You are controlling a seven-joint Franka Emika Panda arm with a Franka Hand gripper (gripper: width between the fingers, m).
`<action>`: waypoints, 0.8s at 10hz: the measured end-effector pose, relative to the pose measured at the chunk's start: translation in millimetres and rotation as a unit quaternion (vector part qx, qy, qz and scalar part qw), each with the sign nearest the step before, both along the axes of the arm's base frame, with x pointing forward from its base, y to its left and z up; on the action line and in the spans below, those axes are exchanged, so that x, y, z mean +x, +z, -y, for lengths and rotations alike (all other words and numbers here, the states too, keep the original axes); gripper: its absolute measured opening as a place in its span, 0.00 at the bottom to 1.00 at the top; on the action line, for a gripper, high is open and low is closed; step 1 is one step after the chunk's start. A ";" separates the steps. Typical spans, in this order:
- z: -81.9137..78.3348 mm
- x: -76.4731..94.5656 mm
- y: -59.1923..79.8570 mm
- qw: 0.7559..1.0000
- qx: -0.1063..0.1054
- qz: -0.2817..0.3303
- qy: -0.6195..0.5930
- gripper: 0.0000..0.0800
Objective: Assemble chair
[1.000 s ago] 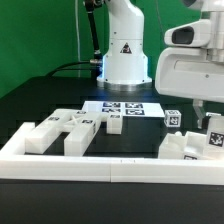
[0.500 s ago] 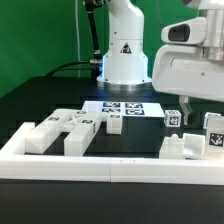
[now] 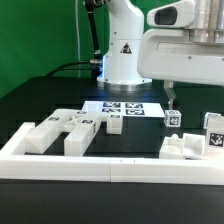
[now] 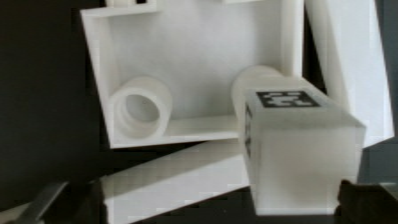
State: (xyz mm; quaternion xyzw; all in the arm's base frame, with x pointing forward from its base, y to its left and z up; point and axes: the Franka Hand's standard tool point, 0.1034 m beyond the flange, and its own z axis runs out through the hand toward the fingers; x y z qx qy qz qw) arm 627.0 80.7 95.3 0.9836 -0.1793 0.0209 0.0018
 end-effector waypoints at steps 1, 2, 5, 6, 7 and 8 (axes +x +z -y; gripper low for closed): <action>0.1 0.0 -0.1 1.000 0.000 0.000 0.000 0.81; 0.1 -0.3 -0.8 1.000 0.000 -0.001 0.000 0.81; 5.7 -13.6 -2.3 1.000 -0.001 -0.005 0.024 0.81; 15.1 -34.5 -0.3 0.999 -0.001 -0.016 0.034 0.81; 31.9 -50.1 5.3 0.999 -0.002 -0.022 0.046 0.81; 49.7 -60.5 8.1 0.997 0.000 -0.020 0.074 0.81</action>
Offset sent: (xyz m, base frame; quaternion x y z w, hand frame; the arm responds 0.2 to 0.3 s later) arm 0.0000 0.0000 0.0000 0.0000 0.0000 0.0000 1.0000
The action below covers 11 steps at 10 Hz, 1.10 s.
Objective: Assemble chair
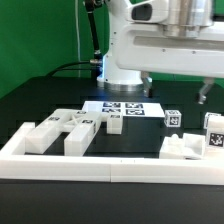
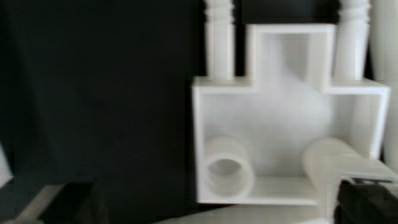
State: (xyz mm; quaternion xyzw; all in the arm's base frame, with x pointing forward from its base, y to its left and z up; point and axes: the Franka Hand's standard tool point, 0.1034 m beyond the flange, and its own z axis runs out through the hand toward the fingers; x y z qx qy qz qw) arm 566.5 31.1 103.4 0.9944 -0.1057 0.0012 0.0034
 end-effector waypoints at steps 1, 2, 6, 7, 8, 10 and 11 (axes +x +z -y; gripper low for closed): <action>21.0 -13.1 -0.8 1.000 0.000 0.004 0.023 0.81; 33.2 -21.0 -4.8 1.000 -0.001 0.008 0.027 0.81; 29.1 -19.5 -5.5 1.000 -0.001 0.007 0.028 0.81; 30.9 -20.4 -6.4 0.999 -0.002 0.010 0.039 0.81; 39.4 -33.6 -14.5 0.997 -0.006 0.017 0.072 0.81; 51.3 -65.8 -29.4 0.994 -0.009 0.011 0.108 0.81; 60.5 -74.0 -35.0 0.990 -0.013 0.018 0.137 0.81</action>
Offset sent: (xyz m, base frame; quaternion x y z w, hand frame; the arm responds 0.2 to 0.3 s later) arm 0.0000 0.0000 0.0000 0.0000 0.0000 0.0000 1.0000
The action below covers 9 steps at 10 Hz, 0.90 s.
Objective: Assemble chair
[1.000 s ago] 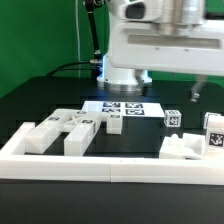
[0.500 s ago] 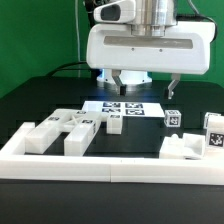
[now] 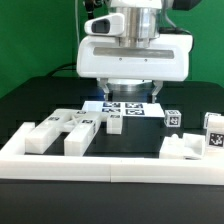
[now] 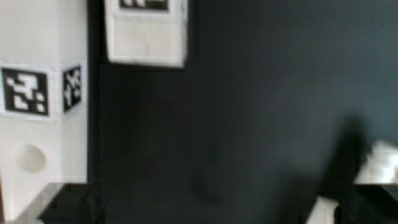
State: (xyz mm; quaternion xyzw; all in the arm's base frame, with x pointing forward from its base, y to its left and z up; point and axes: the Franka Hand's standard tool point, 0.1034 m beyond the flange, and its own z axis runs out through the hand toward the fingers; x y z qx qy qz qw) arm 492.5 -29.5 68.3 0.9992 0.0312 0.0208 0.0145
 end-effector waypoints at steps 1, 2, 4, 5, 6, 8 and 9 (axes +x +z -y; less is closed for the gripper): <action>4.2 -7.5 -4.5 1.000 -0.001 -0.003 0.001 0.81; 1.7 -8.3 -4.3 1.000 0.002 -0.016 0.001 0.81; 1.3 -9.2 -5.2 1.000 0.002 -0.021 0.001 0.81; 0.1 -13.0 -6.4 0.998 0.008 -0.054 0.004 0.81; 4.6 -10.8 -8.9 0.997 0.009 -0.076 0.005 0.81; 16.2 -15.2 -13.4 0.988 0.012 -0.153 -0.003 0.81; 20.0 -13.3 -15.0 0.986 0.011 -0.166 -0.006 0.81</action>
Offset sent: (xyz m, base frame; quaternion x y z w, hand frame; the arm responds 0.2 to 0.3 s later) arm 0.0000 0.0000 0.0000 0.0000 0.0000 0.0000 1.0000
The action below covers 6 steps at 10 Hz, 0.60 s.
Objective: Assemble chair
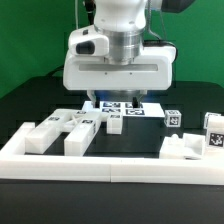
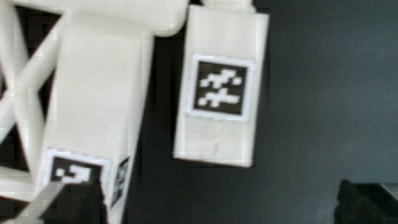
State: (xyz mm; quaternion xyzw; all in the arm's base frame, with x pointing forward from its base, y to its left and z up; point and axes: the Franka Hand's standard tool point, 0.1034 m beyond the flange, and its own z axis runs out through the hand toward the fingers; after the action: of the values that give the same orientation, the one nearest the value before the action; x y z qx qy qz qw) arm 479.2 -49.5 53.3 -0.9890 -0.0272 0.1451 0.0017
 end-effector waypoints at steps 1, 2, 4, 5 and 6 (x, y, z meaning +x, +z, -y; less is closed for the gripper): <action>-2.1 -6.1 0.0 0.999 0.004 -0.036 -0.004 0.81; -3.8 -5.9 -0.9 0.998 0.006 -0.069 -0.004 0.81; -6.3 -10.4 -2.3 0.991 0.011 -0.131 -0.004 0.81; -5.9 -9.0 -4.8 0.986 0.012 -0.164 -0.005 0.81; -6.4 -7.0 -6.8 0.983 0.011 -0.181 -0.004 0.81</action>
Offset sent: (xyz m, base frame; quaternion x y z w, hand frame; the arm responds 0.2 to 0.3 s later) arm 0.0000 0.0000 0.0000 0.0000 -0.1938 0.0000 0.9810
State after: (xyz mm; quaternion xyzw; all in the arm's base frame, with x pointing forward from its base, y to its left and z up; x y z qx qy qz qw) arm 472.3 -43.1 46.5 -0.9465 -0.0241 0.3212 0.0184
